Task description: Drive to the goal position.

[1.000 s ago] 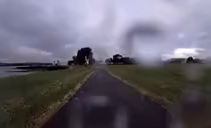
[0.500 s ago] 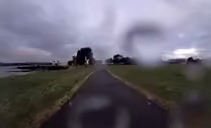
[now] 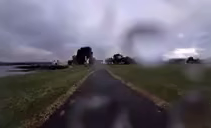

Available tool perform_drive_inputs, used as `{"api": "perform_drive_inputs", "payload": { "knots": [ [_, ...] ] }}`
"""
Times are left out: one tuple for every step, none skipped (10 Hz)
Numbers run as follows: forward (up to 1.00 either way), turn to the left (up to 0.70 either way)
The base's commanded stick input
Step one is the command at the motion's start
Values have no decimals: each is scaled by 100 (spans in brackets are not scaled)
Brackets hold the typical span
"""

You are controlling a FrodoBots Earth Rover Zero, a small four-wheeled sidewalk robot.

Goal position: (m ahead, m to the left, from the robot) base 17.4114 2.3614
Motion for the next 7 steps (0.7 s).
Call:
{"api": "perform_drive_inputs", "payload": {
  "knots": [
    [70,0],
    [70,0],
    [70,0],
    [70,0],
    [70,0],
    [70,0],
    [70,0]
  ]
}}
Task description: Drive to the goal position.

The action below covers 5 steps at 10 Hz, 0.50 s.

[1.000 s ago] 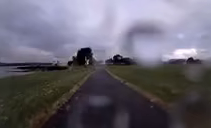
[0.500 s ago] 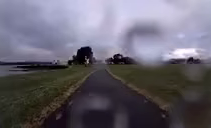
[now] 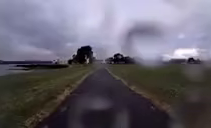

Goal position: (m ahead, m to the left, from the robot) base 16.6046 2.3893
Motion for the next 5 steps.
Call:
{"api": "perform_drive_inputs", "payload": {
  "knots": [
    [70,0],
    [70,0],
    [70,0],
    [70,0],
    [70,0]
  ]
}}
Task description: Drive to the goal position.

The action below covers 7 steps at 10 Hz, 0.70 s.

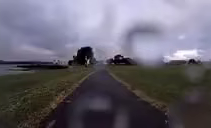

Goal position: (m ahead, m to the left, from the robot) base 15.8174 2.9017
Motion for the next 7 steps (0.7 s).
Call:
{"api": "perform_drive_inputs", "payload": {
  "knots": [
    [70,0],
    [70,0],
    [70,0],
    [70,0],
    [70,0],
    [70,0],
    [70,0]
  ]
}}
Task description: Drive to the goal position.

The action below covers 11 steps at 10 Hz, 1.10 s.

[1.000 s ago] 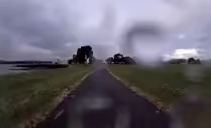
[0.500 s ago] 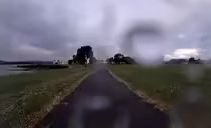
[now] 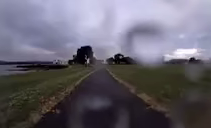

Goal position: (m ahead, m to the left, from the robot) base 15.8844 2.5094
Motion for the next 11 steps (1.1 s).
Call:
{"api": "perform_drive_inputs", "payload": {
  "knots": [
    [70,0],
    [70,0],
    [70,0],
    [70,0],
    [70,0],
    [70,0],
    [70,0],
    [70,0],
    [70,0],
    [70,0],
    [70,0]
  ]
}}
